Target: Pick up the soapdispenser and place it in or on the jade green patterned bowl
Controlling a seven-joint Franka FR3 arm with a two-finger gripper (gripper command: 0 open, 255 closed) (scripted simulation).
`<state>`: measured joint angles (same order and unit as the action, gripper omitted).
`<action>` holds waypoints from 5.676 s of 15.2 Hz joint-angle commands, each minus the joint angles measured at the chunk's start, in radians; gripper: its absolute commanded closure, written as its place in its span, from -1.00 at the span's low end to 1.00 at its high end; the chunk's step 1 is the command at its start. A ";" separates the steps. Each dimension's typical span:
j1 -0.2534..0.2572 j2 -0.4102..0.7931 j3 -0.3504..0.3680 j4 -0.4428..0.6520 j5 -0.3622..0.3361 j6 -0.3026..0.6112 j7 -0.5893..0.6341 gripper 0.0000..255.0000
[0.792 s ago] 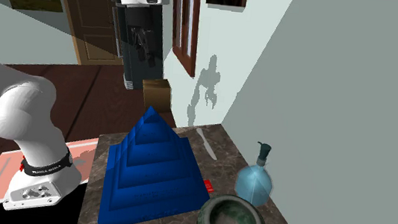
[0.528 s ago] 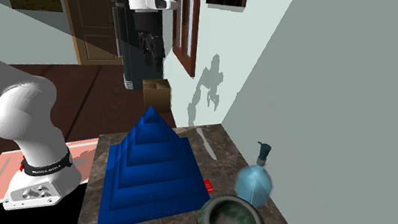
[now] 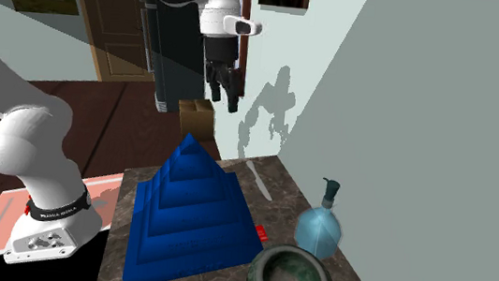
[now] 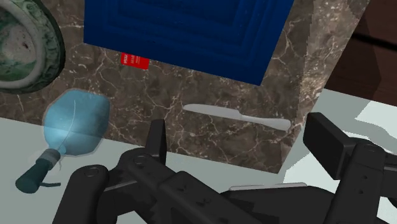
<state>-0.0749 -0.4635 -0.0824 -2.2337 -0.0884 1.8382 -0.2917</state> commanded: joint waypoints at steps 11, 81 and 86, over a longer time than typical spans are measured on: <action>-0.054 0.422 -0.131 0.292 0.041 0.114 -0.180 -1.00; -0.197 0.922 -0.177 1.169 0.172 -0.294 -0.339 1.00; -0.240 0.826 -0.204 1.098 0.161 -0.317 -0.416 1.00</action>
<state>-0.3054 0.3731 -0.2819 -1.1419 0.0731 1.5375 -0.6929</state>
